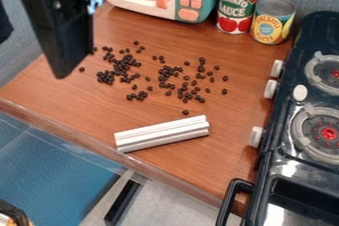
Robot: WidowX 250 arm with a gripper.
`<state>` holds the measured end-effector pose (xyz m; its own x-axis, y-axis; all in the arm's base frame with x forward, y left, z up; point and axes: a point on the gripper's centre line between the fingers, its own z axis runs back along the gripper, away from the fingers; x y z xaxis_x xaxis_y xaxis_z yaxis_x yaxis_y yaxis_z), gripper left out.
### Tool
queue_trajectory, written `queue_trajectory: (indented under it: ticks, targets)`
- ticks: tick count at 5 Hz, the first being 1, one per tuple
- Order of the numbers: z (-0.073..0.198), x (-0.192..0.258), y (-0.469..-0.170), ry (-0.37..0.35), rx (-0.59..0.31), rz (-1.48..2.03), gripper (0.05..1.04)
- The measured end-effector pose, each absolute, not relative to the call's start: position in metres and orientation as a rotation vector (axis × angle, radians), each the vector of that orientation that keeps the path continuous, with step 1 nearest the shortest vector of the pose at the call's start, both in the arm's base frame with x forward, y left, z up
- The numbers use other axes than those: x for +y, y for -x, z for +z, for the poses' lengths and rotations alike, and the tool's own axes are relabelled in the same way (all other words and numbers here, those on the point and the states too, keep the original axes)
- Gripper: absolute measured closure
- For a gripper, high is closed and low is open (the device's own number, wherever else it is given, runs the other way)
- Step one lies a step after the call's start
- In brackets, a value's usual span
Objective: Sweep into pile
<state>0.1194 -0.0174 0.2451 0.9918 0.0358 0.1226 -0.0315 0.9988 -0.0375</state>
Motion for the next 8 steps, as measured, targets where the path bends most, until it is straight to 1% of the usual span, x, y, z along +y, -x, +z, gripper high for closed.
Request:
queue_trajectory:
  ticks: [1, 2, 3, 4, 5, 6, 7, 8]
  targets:
    - [0.241, -0.018, -0.120, 0.037, -0.117, 0.019, 0.077]
    - [0.208, -0.004, -0.144, 0.028, -0.134, -0.096, 0.077]
    - [0.168, 0.003, -0.166, -0.011, -0.179, -0.266, 0.077]
    - [0.137, 0.009, -0.185, -0.051, -0.243, -0.448, 0.077]
    - [0.102, 0.013, -0.204, -0.068, -0.277, -0.610, 0.077]
    - [0.080, 0.009, -0.223, -0.060, -0.262, -0.678, 0.077]
    - [0.074, 0.003, -0.246, -0.054, -0.263, -0.712, 0.077]
    - [0.061, -0.002, -0.261, -0.064, -0.244, -0.736, 0.077]
